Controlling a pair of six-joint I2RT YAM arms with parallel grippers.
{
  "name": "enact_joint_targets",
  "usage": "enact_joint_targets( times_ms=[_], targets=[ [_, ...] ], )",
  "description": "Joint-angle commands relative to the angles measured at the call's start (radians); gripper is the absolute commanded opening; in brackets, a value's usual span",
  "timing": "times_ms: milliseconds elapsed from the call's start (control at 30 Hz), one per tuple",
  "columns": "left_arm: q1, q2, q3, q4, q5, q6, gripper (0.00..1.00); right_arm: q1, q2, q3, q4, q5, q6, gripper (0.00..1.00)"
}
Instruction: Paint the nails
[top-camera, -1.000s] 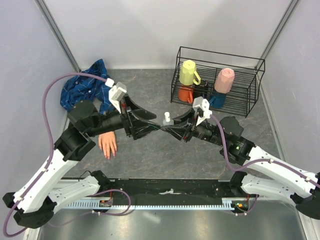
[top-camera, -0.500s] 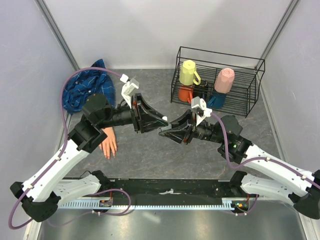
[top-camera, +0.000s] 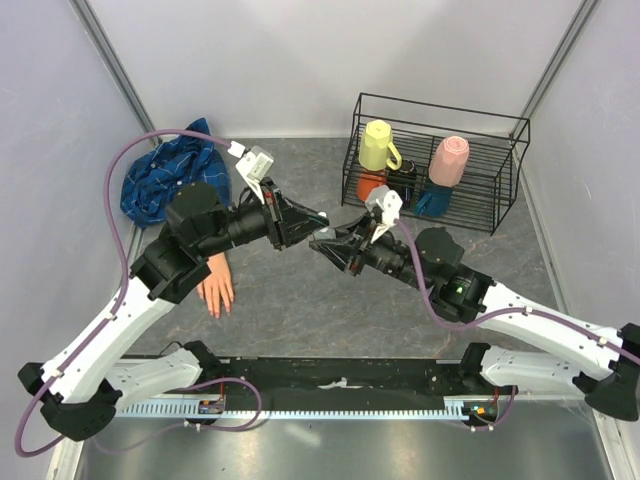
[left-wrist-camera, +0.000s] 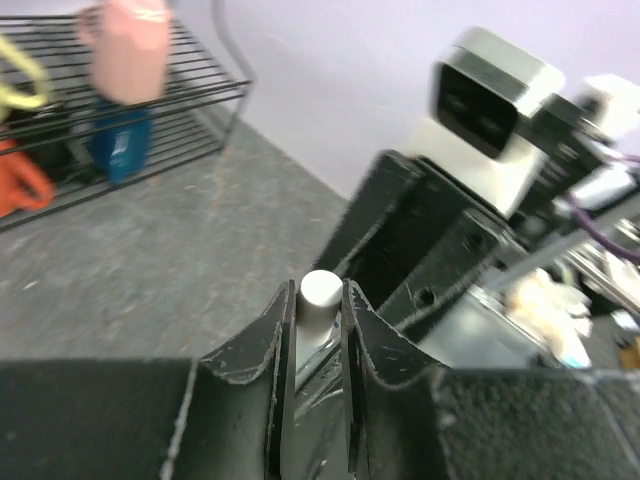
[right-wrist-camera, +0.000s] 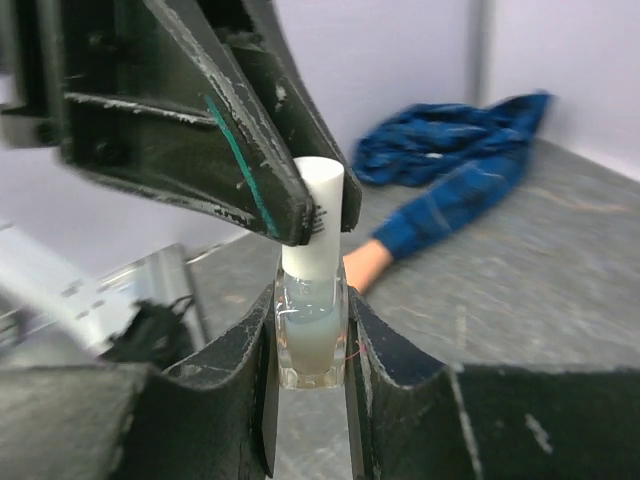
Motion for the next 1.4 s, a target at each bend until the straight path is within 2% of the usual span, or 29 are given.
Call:
enact_joint_targets(
  times_ms=[0, 100, 267, 300, 367, 400, 500, 600, 633, 767, 833, 967, 1100, 1233, 1367],
  targets=[
    [-0.120, 0.040, 0.100, -0.126, -0.433, 0.003, 0.02, 0.133, 0.084, 0.083, -0.096, 0.533, -0.176, 0.00],
    [-0.183, 0.102, 0.165, -0.219, -0.630, -0.030, 0.02, 0.168, 0.141, 0.108, -0.073, 0.656, -0.207, 0.00],
    [-0.210, 0.169, 0.260, -0.295, -0.665, -0.038, 0.02, 0.170, 0.170, 0.114, 0.025, 0.592, -0.274, 0.00],
    [-0.210, 0.175, 0.274, -0.304, -0.657, -0.034, 0.08, 0.170, 0.170, 0.117, 0.037, 0.569, -0.278, 0.00],
    [-0.210, 0.161, 0.286, -0.306, -0.619, -0.011, 0.28, 0.167, 0.161, 0.121, 0.048, 0.526, -0.290, 0.00],
    [-0.208, 0.138, 0.288, -0.304, -0.603, 0.000, 0.45, 0.164, 0.160, 0.131, 0.027, 0.464, -0.294, 0.00],
    [-0.205, 0.109, 0.288, -0.302, -0.507, 0.040, 0.77, 0.150, 0.144, 0.129, -0.004, 0.342, -0.285, 0.00],
    [-0.188, 0.091, 0.297, -0.316, -0.377, 0.063, 0.86, 0.109, 0.115, 0.103, 0.000, 0.227, -0.218, 0.00],
    [-0.184, 0.071, 0.285, -0.315, -0.354, 0.068, 0.86, 0.074, 0.103, 0.098, 0.005, 0.129, -0.195, 0.00],
    [-0.130, -0.006, 0.222, -0.272, -0.246, 0.075, 0.85, -0.028, 0.062, 0.048, 0.048, -0.075, -0.053, 0.00],
    [-0.093, -0.035, 0.182, -0.229, -0.194, 0.074, 0.81, -0.089, 0.042, 0.028, 0.082, -0.188, -0.008, 0.00],
    [-0.036, -0.069, 0.130, -0.155, -0.064, 0.037, 0.79, -0.160, 0.029, -0.001, 0.152, -0.343, 0.090, 0.00],
    [0.020, -0.048, 0.072, -0.056, 0.068, -0.064, 0.68, -0.210, 0.020, -0.017, 0.237, -0.474, 0.173, 0.00],
    [0.056, -0.031, 0.021, 0.113, 0.226, -0.136, 0.67, -0.256, 0.040, -0.030, 0.345, -0.569, 0.277, 0.00],
    [0.057, -0.011, 0.005, 0.153, 0.254, -0.156, 0.67, -0.273, 0.063, -0.049, 0.444, -0.606, 0.345, 0.00]
  ],
)
